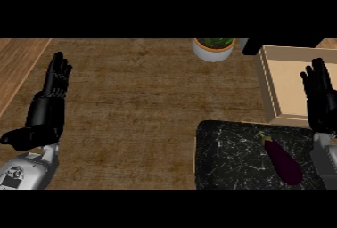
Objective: Pick the eggplant from the tray and place it in the cardboard box
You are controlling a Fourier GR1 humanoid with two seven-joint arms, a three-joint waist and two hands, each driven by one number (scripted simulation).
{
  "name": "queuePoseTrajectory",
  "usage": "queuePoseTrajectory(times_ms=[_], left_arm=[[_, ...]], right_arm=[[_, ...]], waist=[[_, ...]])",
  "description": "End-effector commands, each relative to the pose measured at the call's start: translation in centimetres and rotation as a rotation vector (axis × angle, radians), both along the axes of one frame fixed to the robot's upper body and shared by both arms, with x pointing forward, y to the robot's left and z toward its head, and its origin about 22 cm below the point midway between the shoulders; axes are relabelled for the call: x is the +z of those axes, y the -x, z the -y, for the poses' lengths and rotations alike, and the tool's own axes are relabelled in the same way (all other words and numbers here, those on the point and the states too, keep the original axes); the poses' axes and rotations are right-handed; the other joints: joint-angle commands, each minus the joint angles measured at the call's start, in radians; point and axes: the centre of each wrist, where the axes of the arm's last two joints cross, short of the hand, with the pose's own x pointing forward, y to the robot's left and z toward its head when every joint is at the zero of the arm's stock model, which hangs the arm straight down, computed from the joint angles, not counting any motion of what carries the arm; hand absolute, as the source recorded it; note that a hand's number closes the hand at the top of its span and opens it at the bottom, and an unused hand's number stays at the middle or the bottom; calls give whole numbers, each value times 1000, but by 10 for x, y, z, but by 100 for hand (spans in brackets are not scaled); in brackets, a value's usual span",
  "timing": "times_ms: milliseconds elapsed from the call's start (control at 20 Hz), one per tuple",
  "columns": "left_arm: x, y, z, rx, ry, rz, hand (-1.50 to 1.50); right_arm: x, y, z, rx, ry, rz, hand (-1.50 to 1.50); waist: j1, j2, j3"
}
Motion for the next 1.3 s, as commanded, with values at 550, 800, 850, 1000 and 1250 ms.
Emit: queuePoseTrajectory(times_ms=[550,800,850,1000,1250], left_arm=[[-112,44,-33,212,158,-498,0],[-118,37,-38,201,154,-492,0],[-98,29,-52,201,153,-497,0],[-99,39,-37,186,153,-498,0],[-99,43,-25,155,169,-493,0]], right_arm=[[-6,78,53,34,804,-43,-150],[48,94,52,73,978,-80,-150],[40,116,48,90,993,-108,-150],[75,116,45,119,1072,-265,-150],[107,119,16,152,1065,-412,-150]], waist=[[-85,12,-22],[-79,12,-24],[-90,9,-24],[-80,7,-24],[-58,11,-22]])
